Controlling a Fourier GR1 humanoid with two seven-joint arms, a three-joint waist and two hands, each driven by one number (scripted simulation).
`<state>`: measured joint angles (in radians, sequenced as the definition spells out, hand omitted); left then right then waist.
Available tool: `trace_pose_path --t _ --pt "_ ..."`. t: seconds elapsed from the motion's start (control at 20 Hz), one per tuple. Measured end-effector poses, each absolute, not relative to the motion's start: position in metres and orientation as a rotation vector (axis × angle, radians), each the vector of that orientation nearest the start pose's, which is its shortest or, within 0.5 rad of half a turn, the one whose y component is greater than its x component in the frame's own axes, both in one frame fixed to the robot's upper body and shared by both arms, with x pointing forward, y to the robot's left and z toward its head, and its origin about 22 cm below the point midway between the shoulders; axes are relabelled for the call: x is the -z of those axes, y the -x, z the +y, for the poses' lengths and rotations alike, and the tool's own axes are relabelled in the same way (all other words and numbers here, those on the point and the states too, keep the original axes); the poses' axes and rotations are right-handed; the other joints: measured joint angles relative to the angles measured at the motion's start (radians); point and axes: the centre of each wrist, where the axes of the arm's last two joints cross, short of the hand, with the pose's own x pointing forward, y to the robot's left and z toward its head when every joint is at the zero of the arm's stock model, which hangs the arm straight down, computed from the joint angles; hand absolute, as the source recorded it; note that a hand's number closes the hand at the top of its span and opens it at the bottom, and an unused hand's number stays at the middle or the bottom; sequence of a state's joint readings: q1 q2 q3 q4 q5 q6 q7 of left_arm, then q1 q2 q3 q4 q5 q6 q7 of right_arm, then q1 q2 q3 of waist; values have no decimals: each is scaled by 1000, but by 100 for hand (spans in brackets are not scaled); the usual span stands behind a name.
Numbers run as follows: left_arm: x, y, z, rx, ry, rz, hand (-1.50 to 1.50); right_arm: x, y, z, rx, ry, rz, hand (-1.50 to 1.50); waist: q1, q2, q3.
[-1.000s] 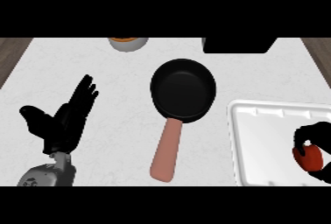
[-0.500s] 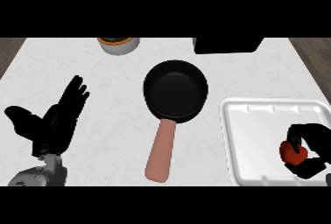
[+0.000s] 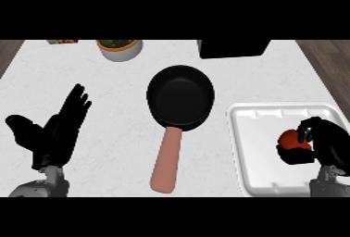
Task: Pick the bell pepper from the tray and place it in the pot
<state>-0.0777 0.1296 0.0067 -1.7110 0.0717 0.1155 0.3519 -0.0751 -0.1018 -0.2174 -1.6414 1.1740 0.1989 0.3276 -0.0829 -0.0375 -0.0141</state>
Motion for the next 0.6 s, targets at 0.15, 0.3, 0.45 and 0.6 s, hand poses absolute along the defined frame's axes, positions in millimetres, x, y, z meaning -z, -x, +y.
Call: trace_pose_path --t 0.15,0.3,0.45,0.6 --pt "-60 -257 247 -33 -80 -1440 0 -79 -257 -259 -600 1213 -1023 150 20 1 1" --pt "-59 -258 243 -25 -68 -1439 0 -121 -252 -223 -533 1304 -1100 150 33 2 1" --pt "-59 -260 238 -8 -49 -1442 0 -162 -241 -186 -492 1374 -1185 150 53 7 3" --pt "-61 -263 232 6 -32 -1449 0 -201 -226 -150 -454 1418 -1280 150 74 13 5"
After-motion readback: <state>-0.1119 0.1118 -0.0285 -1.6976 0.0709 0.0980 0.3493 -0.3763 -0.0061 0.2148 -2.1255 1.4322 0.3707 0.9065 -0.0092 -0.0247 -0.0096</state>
